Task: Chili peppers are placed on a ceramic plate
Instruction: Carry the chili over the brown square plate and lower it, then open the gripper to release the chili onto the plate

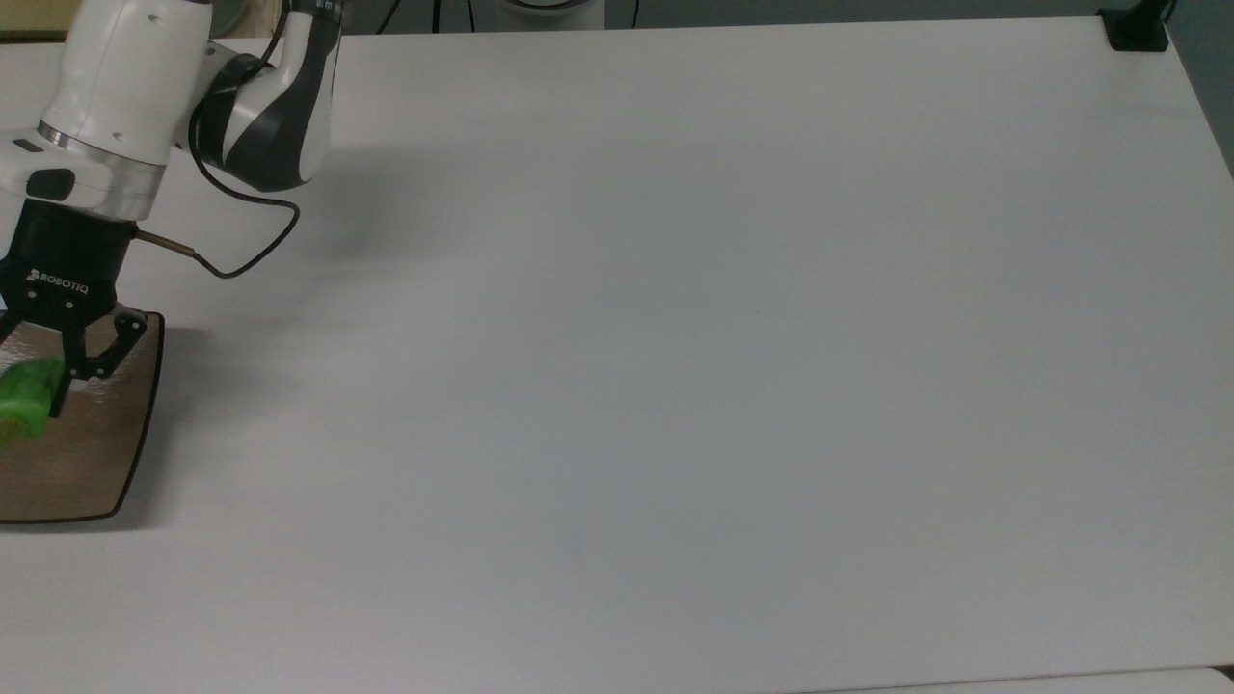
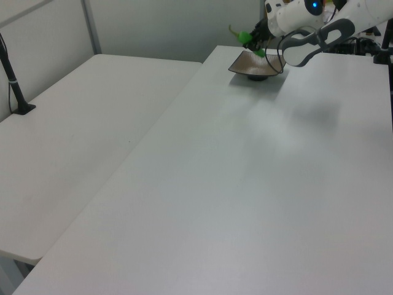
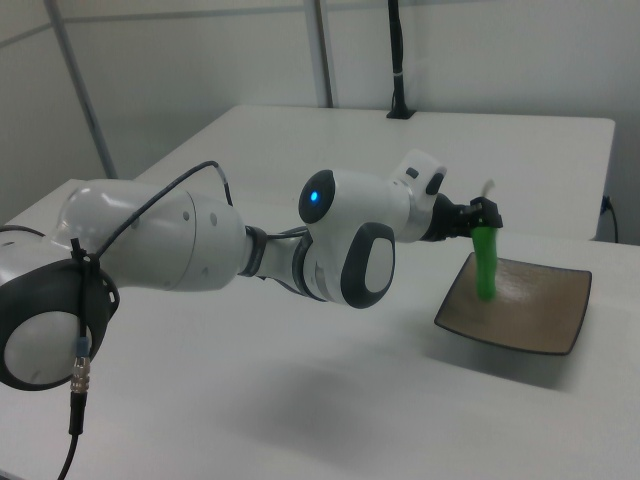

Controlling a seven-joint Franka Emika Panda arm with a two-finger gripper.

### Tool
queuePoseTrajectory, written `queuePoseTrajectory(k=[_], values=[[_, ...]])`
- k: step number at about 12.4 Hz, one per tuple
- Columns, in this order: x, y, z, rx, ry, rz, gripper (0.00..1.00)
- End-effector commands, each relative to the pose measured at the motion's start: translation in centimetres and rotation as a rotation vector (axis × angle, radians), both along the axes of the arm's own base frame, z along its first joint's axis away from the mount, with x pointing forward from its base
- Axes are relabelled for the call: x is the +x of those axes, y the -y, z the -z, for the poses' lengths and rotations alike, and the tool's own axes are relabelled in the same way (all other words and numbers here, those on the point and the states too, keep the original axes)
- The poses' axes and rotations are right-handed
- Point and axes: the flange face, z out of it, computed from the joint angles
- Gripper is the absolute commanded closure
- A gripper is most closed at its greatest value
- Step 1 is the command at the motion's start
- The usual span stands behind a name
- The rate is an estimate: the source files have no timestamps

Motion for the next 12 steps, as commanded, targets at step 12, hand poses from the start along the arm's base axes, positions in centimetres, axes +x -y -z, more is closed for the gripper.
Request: queuePoseTrajectory(k=[12], values=[[-0.4, -2.9, -3.3, 0.084, 0.068, 0.014, 0.00]])
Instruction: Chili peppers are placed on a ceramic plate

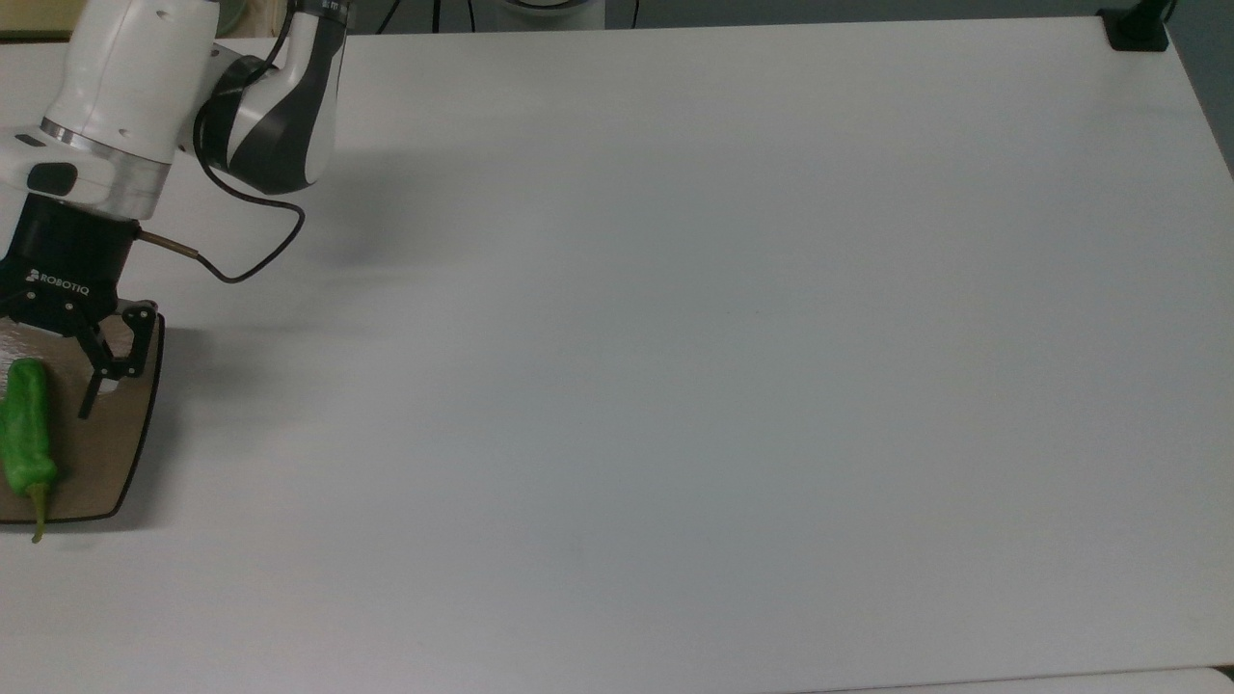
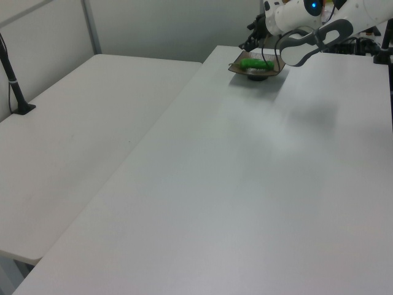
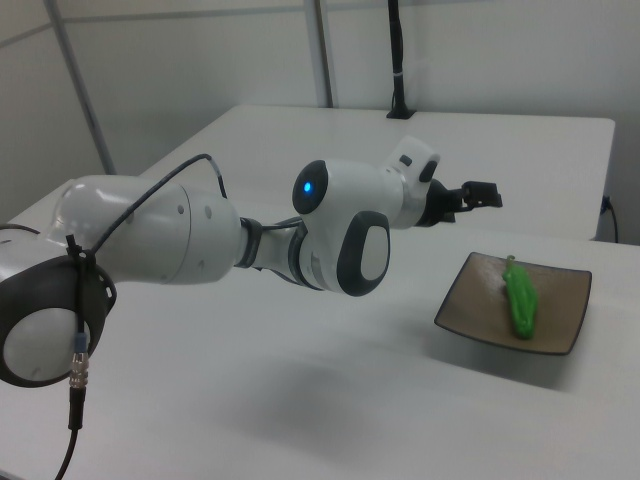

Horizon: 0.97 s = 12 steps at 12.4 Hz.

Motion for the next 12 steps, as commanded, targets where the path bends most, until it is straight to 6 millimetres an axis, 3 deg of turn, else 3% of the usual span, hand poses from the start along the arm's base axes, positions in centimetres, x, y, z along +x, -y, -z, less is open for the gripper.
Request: queuePoseTrajectory(k=[1, 4, 5, 7, 12], values=[[-1.3, -3.0, -1.8, 0.091, 0.014, 0.016, 0.00], [-3.2, -5.6, -4.0, 0.158, -0.094, 0.043, 0.00], [-3.8, -7.3, -5.9, 0.192, -0.211, 0.064, 0.00], [-4.3, -9.6, -7.4, 0.242, -0.412, 0.115, 0.00], [-6.6, -14.0, -8.8, 0.353, -0.622, 0.217, 0.00]])
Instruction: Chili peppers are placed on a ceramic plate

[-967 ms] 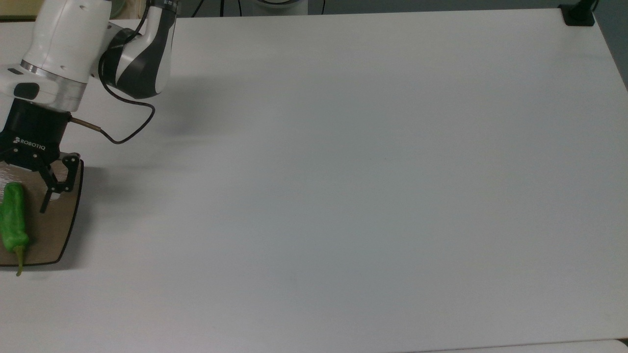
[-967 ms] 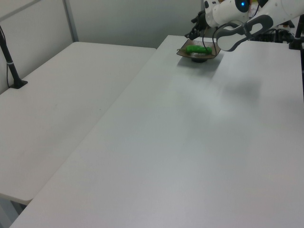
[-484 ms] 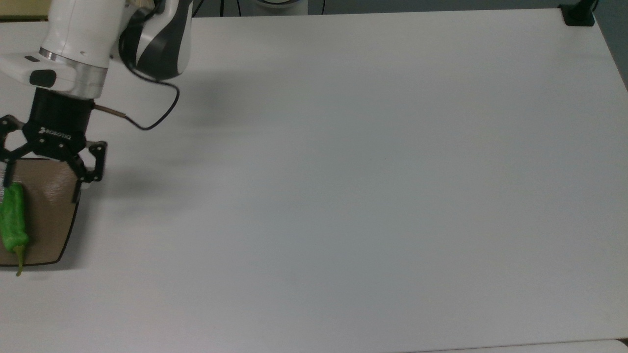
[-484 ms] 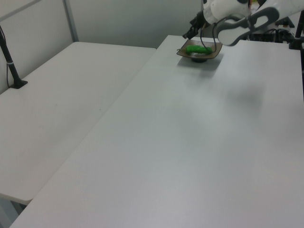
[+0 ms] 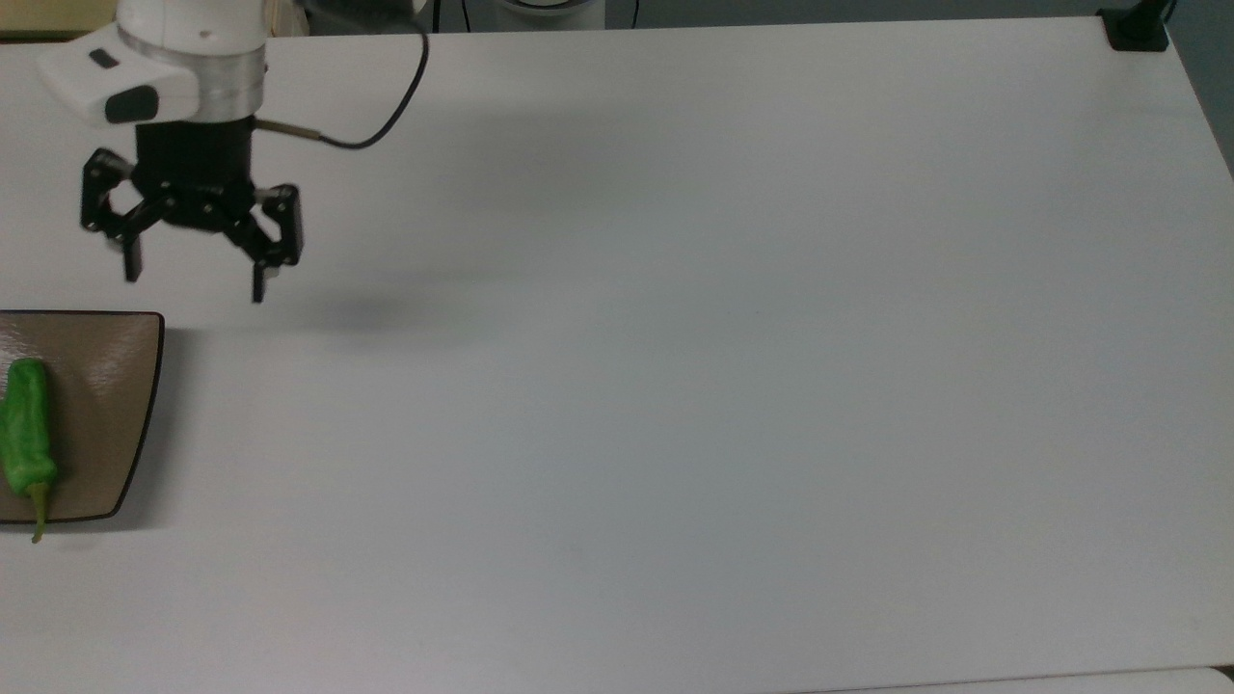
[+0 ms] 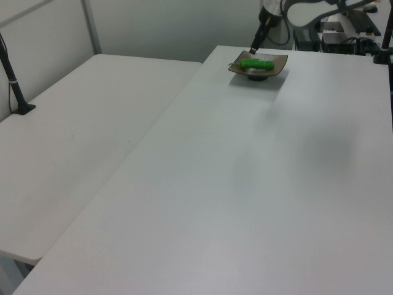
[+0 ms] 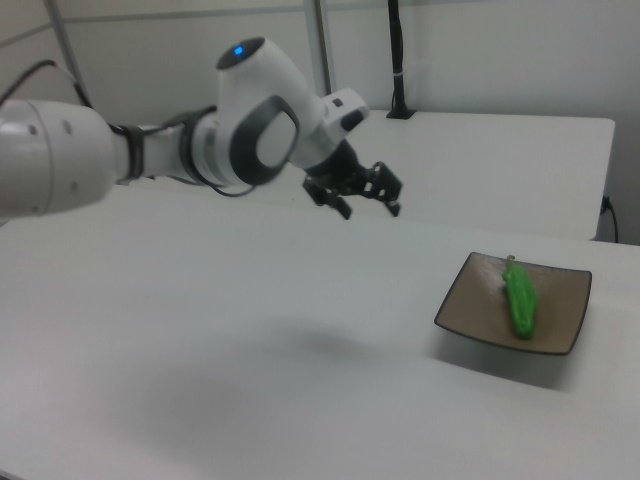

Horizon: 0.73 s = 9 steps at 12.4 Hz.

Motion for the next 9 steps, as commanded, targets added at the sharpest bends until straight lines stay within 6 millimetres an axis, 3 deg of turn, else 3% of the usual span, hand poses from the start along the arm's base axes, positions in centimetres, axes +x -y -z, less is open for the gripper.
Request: queuePoseTrajectory(k=[1, 4, 9], values=[[-2.6, -3.5, 0.0, 0.086, -0.184, 0.054, 0.00], [-3.7, -6.8, 0.8, 0.200, -0.315, 0.061, 0.00], [-4.9, -12.2, -2.4, 0.316, -0.359, 0.127, 0.00]])
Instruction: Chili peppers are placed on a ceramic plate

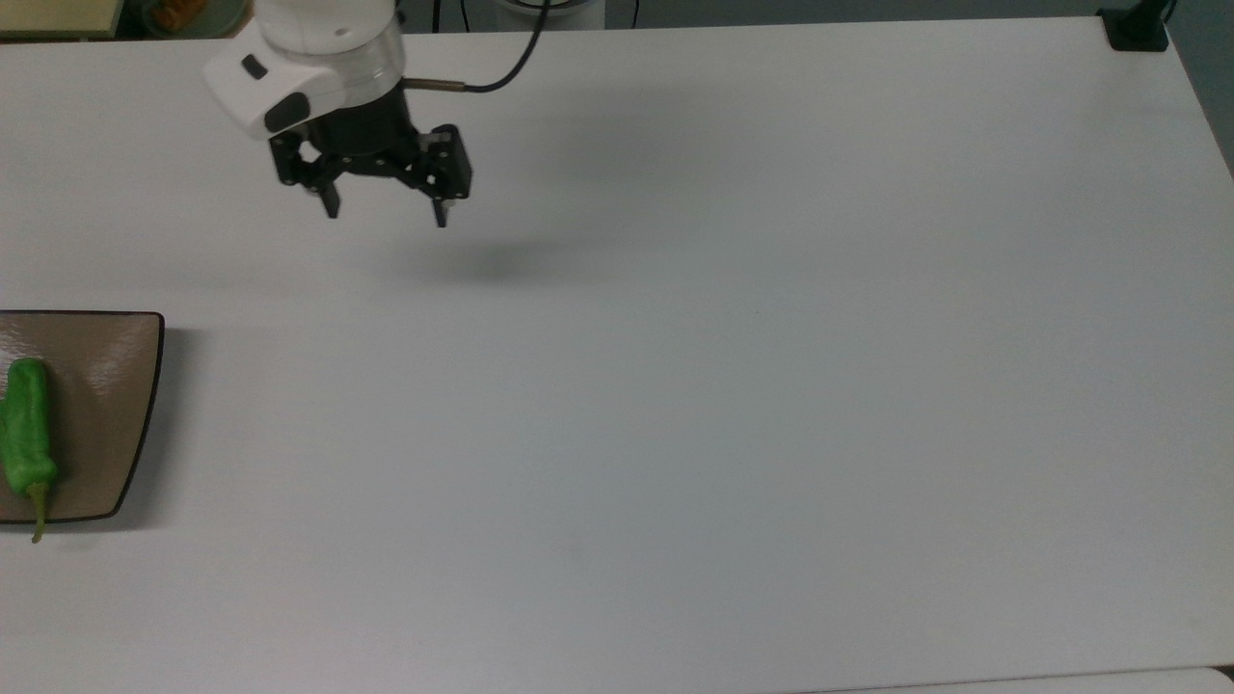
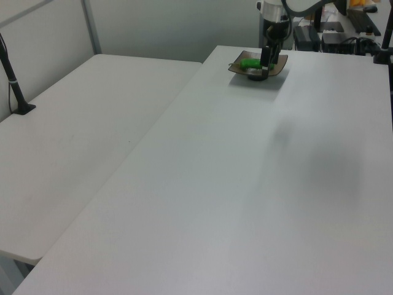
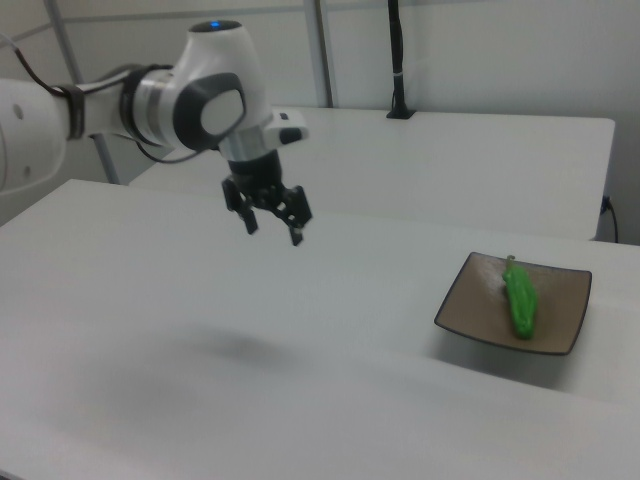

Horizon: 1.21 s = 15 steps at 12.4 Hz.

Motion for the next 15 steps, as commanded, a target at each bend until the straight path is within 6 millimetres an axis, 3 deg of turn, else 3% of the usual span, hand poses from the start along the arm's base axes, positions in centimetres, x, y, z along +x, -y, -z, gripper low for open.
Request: queuePoseTrajectory(k=[1, 5, 10, 15], values=[[-1.9, -4.6, -3.4, 0.072, -0.027, 0.032, 0.00], [-3.1, -5.8, -4.6, 0.072, -0.045, 0.016, 0.00], [-5.6, -4.9, -6.6, 0.058, -0.016, 0.010, 0.00], [-7.8, -5.0, -6.2, 0.057, -0.028, 0.009, 0.00]])
